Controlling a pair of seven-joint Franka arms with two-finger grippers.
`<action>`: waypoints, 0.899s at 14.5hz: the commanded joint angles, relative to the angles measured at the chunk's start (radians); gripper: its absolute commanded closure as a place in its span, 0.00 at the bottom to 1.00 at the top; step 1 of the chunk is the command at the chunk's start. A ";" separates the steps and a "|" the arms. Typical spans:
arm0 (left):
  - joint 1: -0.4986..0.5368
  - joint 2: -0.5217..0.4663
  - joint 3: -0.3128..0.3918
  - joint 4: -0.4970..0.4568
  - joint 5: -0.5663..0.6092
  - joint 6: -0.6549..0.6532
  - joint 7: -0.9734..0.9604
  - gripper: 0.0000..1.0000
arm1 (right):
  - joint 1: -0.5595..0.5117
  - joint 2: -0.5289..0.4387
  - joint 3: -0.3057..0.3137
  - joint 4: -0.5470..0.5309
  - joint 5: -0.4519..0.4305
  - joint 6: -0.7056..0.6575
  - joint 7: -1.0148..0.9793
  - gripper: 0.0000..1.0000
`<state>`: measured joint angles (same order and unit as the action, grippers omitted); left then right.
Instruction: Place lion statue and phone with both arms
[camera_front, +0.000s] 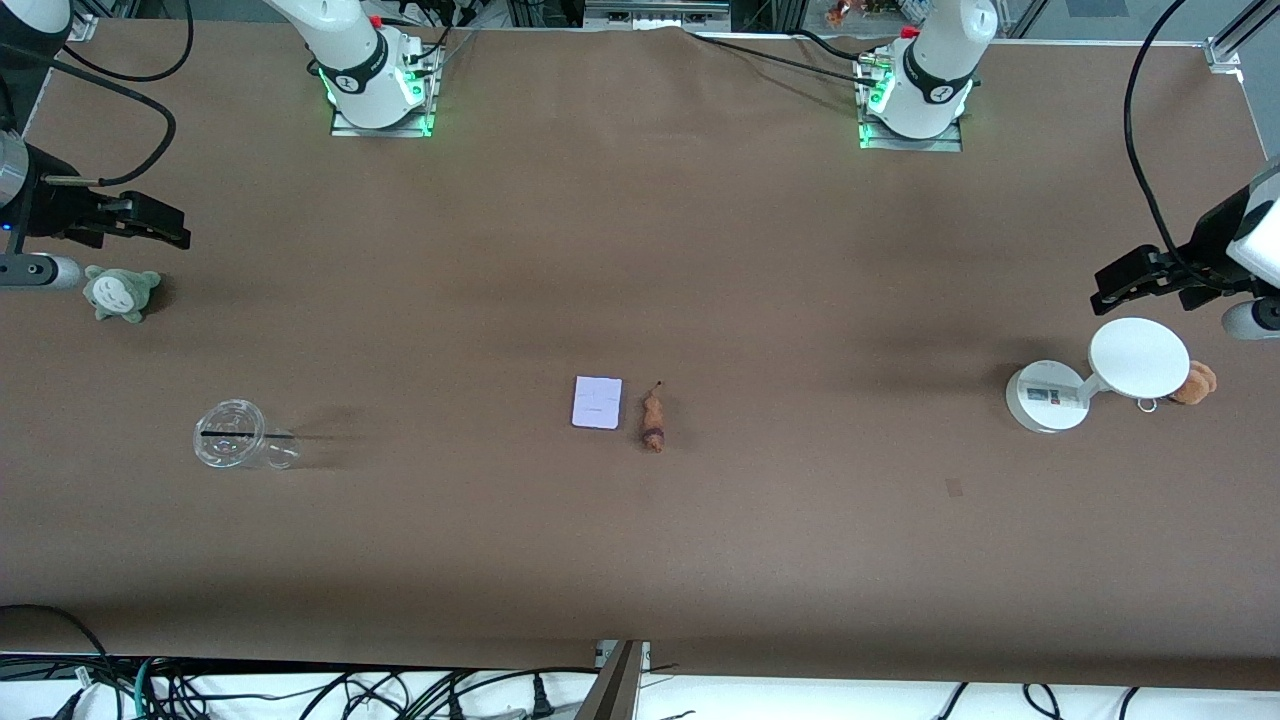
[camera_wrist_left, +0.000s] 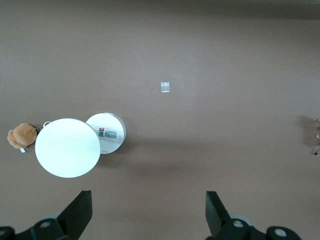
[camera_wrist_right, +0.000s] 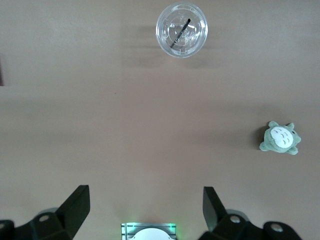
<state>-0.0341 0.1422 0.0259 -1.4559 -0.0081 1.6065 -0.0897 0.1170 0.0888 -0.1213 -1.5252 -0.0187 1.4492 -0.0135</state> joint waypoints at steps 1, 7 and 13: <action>-0.012 0.025 -0.003 0.003 0.002 -0.007 0.013 0.00 | -0.013 0.011 0.006 0.025 -0.001 -0.007 -0.006 0.00; -0.165 0.118 -0.023 0.047 0.008 -0.004 -0.149 0.00 | -0.013 0.011 0.006 0.025 0.000 -0.003 -0.006 0.00; -0.406 0.416 -0.023 0.300 -0.001 0.036 -0.512 0.00 | -0.014 0.019 0.005 0.025 0.042 0.057 0.009 0.00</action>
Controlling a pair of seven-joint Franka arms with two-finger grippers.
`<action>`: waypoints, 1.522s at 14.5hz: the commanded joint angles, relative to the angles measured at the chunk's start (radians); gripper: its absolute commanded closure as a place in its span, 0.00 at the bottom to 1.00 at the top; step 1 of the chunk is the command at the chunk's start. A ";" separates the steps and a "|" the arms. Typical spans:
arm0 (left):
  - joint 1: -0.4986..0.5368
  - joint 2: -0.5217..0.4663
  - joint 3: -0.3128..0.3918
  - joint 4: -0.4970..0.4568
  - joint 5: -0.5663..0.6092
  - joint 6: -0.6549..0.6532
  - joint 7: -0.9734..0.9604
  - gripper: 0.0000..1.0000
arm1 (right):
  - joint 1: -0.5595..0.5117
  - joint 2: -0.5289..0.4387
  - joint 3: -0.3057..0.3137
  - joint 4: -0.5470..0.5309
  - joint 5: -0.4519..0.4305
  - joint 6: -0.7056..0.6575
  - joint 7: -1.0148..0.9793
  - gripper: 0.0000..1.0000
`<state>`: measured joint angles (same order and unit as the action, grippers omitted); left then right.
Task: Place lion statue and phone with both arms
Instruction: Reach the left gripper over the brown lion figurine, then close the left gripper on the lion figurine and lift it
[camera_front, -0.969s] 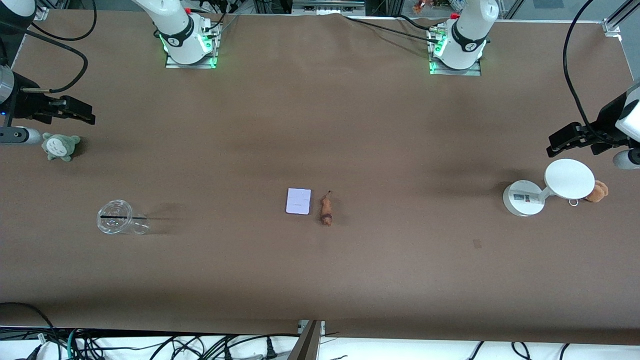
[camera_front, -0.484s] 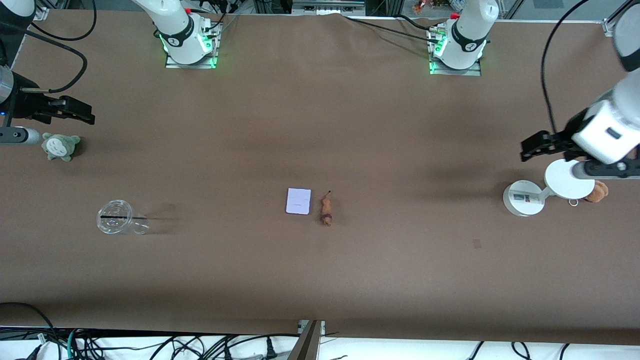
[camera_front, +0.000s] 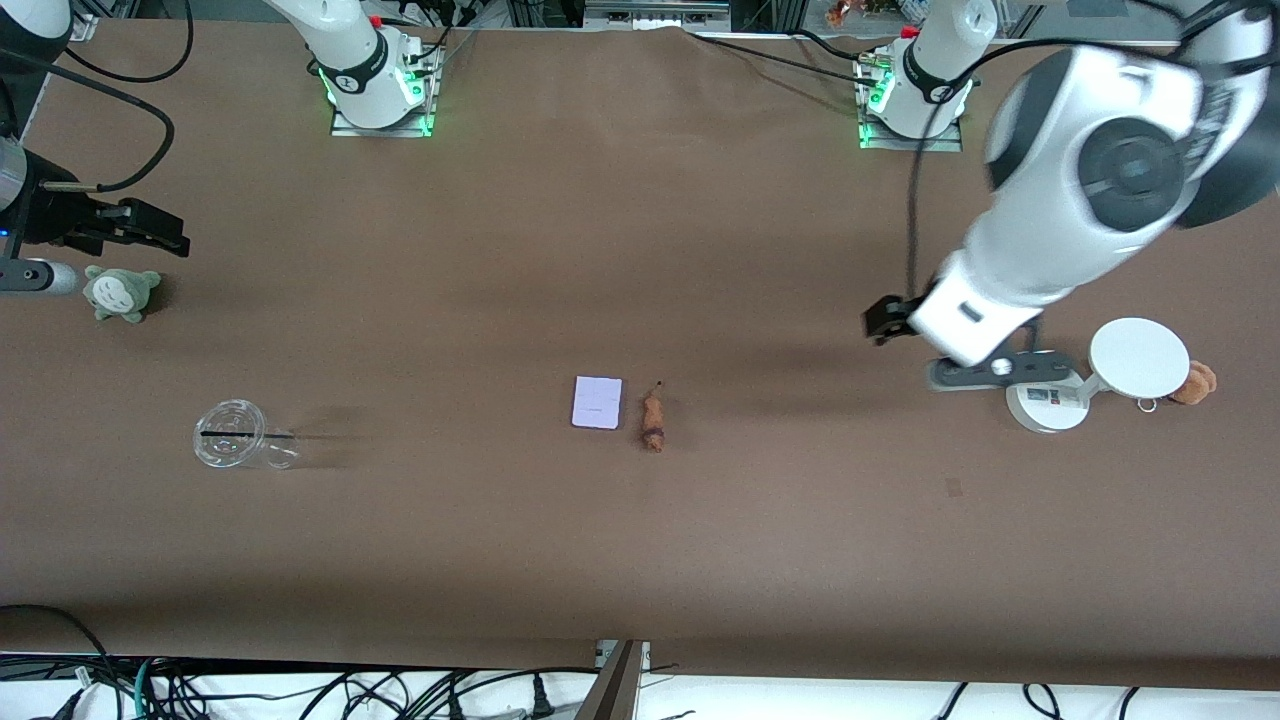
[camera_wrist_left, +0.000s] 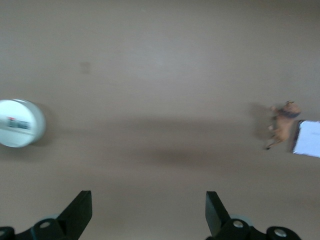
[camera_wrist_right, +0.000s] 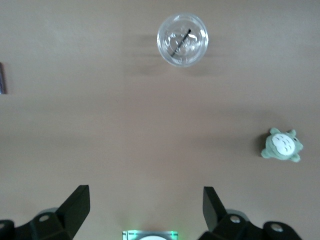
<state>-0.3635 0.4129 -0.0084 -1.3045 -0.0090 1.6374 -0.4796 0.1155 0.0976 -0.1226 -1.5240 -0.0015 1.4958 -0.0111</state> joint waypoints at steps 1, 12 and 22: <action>-0.118 0.194 0.011 0.172 0.001 0.056 -0.199 0.00 | -0.013 0.010 0.006 0.024 0.025 0.017 0.006 0.00; -0.337 0.510 0.021 0.174 0.009 0.582 -0.599 0.00 | -0.016 0.022 0.000 0.022 0.015 0.006 -0.010 0.00; -0.419 0.621 0.139 0.175 0.015 0.749 -0.596 0.00 | -0.014 0.057 0.000 0.024 0.074 0.084 0.013 0.00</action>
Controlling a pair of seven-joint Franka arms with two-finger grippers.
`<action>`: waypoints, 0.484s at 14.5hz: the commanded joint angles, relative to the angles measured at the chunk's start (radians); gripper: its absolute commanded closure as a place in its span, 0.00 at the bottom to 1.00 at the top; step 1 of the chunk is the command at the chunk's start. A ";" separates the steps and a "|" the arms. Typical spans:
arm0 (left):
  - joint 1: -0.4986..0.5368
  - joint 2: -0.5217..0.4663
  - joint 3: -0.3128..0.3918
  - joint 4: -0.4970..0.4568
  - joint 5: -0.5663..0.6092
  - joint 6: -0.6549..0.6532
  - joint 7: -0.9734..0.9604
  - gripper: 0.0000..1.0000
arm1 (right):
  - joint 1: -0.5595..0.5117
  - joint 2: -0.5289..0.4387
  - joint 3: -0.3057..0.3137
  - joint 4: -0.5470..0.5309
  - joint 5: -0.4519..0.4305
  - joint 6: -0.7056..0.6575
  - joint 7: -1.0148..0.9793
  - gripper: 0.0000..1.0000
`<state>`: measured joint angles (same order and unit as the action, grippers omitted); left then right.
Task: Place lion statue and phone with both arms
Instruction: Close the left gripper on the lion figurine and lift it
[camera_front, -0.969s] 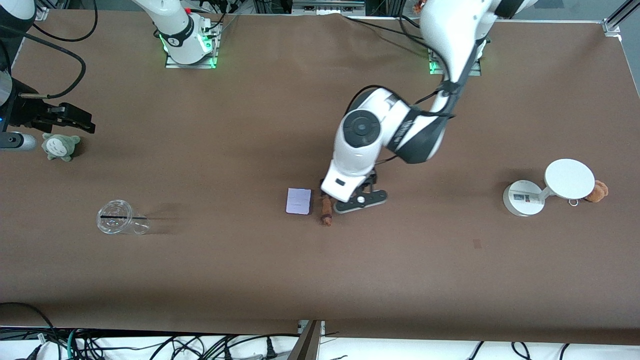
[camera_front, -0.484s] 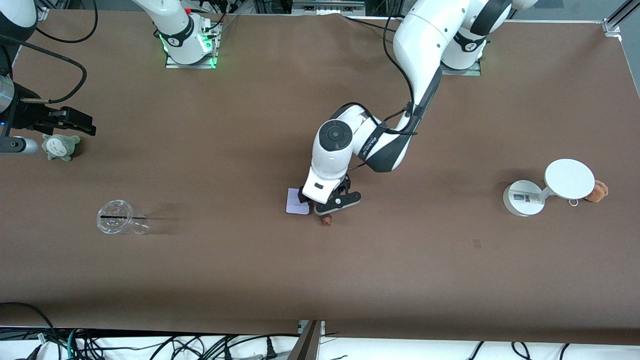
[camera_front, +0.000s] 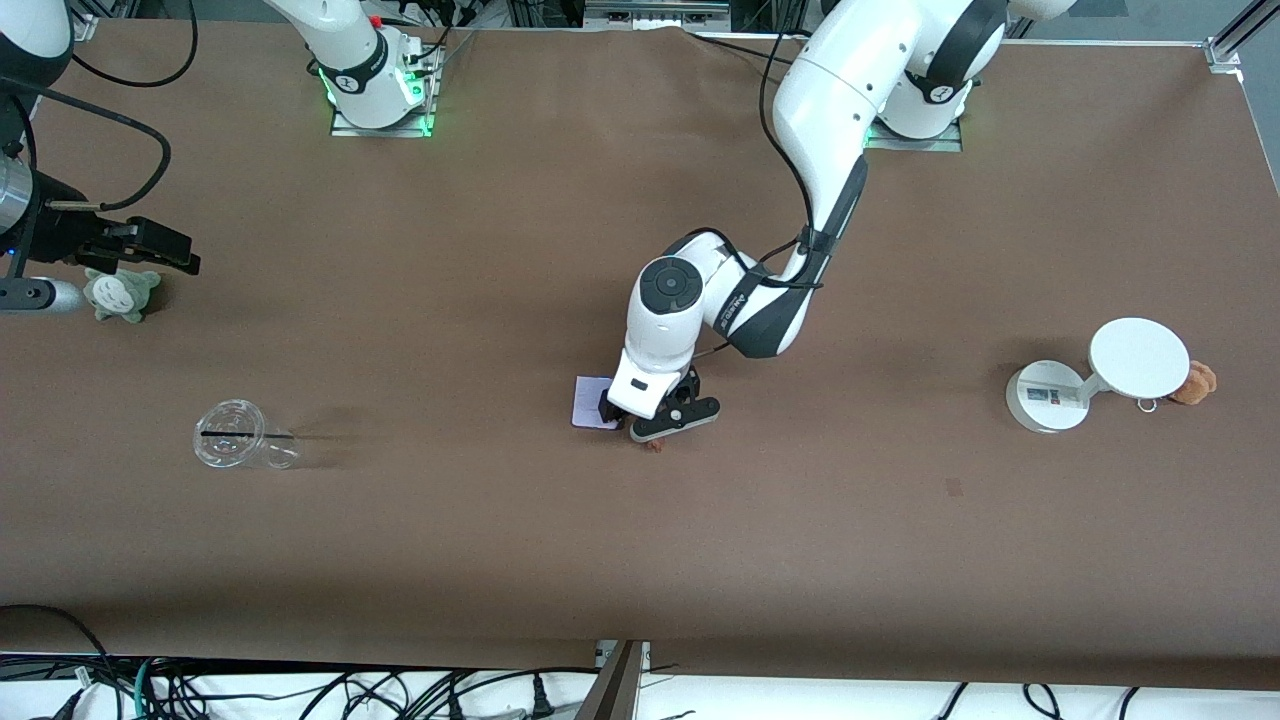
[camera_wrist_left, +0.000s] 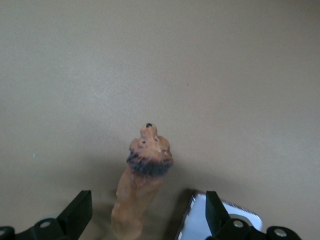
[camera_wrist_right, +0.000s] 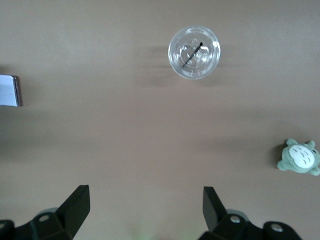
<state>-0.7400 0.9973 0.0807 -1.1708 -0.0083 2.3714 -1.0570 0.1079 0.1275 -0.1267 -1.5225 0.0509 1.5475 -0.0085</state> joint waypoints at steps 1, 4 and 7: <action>-0.044 0.038 0.053 0.042 0.014 0.015 -0.015 0.00 | -0.005 0.047 0.004 0.022 0.023 0.057 0.010 0.00; -0.044 0.038 0.054 0.039 0.016 0.015 -0.006 0.06 | 0.003 0.057 0.007 0.019 0.011 0.066 0.005 0.00; -0.041 0.037 0.053 0.037 0.073 0.015 0.031 0.63 | -0.008 0.101 0.004 0.010 0.012 0.054 -0.008 0.00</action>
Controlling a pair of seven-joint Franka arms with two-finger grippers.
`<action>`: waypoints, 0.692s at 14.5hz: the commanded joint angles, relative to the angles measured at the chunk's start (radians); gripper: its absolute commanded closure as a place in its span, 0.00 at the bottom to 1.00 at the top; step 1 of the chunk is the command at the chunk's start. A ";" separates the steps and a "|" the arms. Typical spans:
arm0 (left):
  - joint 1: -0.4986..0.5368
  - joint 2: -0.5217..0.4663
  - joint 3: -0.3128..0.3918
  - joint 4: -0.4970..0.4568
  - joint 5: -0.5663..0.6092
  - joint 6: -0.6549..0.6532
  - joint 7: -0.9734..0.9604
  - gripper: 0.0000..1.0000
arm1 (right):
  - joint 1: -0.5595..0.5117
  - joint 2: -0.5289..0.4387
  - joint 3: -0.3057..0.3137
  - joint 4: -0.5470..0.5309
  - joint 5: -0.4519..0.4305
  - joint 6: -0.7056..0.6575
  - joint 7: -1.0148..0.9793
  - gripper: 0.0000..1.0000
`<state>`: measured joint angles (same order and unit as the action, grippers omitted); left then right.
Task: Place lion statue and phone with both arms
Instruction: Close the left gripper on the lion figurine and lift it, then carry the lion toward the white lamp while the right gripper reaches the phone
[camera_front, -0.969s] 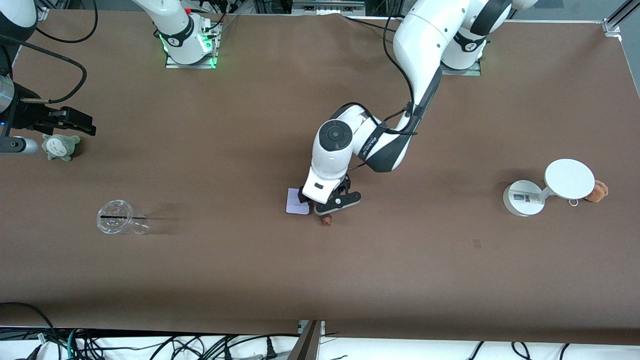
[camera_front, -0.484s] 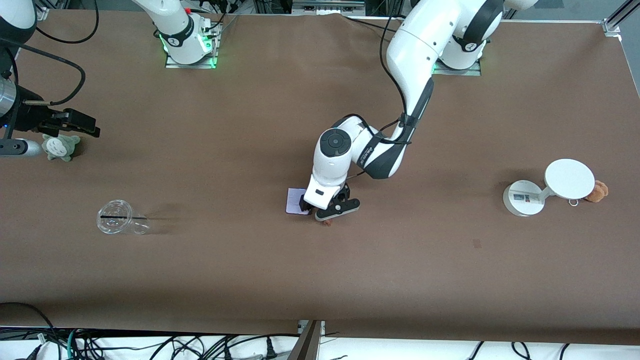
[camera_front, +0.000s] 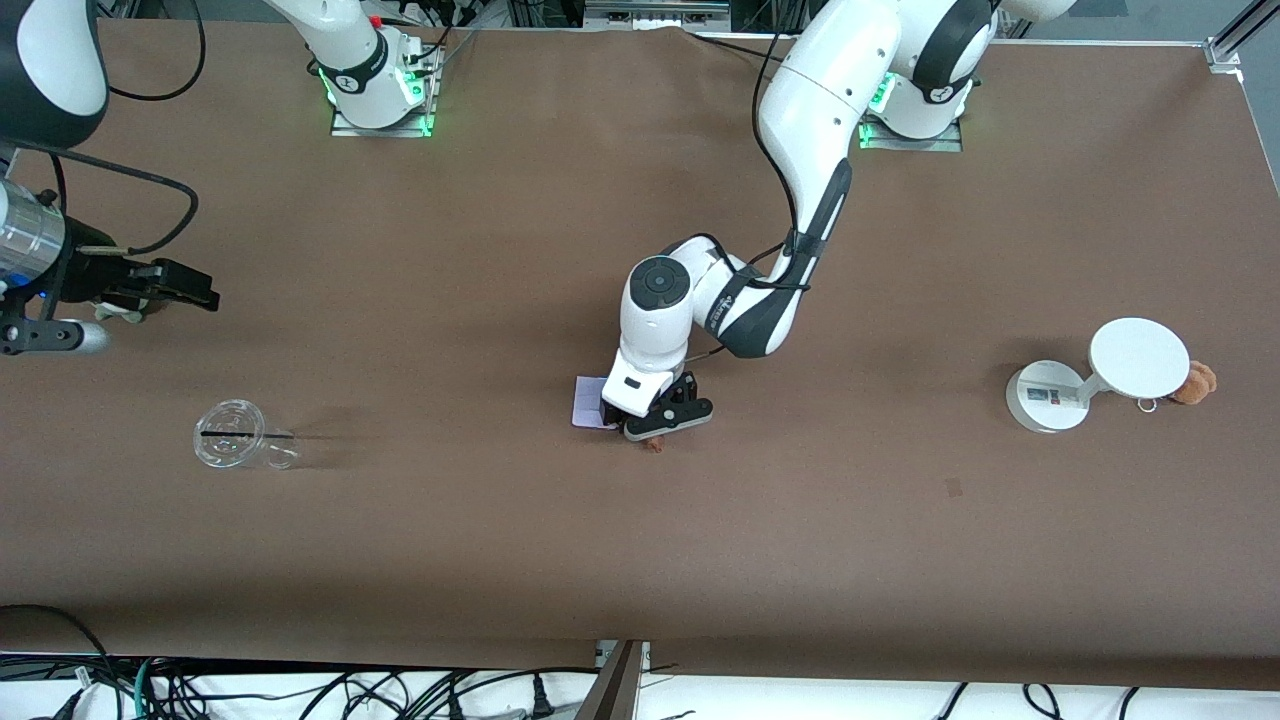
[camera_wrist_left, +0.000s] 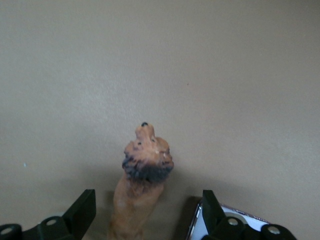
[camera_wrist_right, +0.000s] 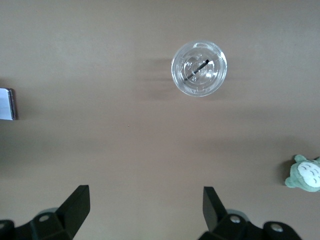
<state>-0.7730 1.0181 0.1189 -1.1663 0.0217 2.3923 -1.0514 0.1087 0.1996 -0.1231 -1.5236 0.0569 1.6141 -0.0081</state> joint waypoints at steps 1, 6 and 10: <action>-0.006 0.013 0.015 0.030 0.043 -0.005 0.054 0.79 | -0.009 0.029 0.000 0.004 0.006 -0.013 -0.009 0.00; 0.006 -0.004 0.015 0.025 0.041 -0.010 0.109 1.00 | 0.009 0.076 0.008 0.003 0.020 0.055 0.084 0.00; 0.083 -0.059 0.004 -0.004 0.032 -0.021 0.239 1.00 | 0.106 0.170 0.008 0.003 0.020 0.200 0.196 0.00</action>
<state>-0.7383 1.0091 0.1368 -1.1440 0.0444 2.3920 -0.9114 0.1650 0.3177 -0.1141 -1.5305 0.0670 1.7482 0.1248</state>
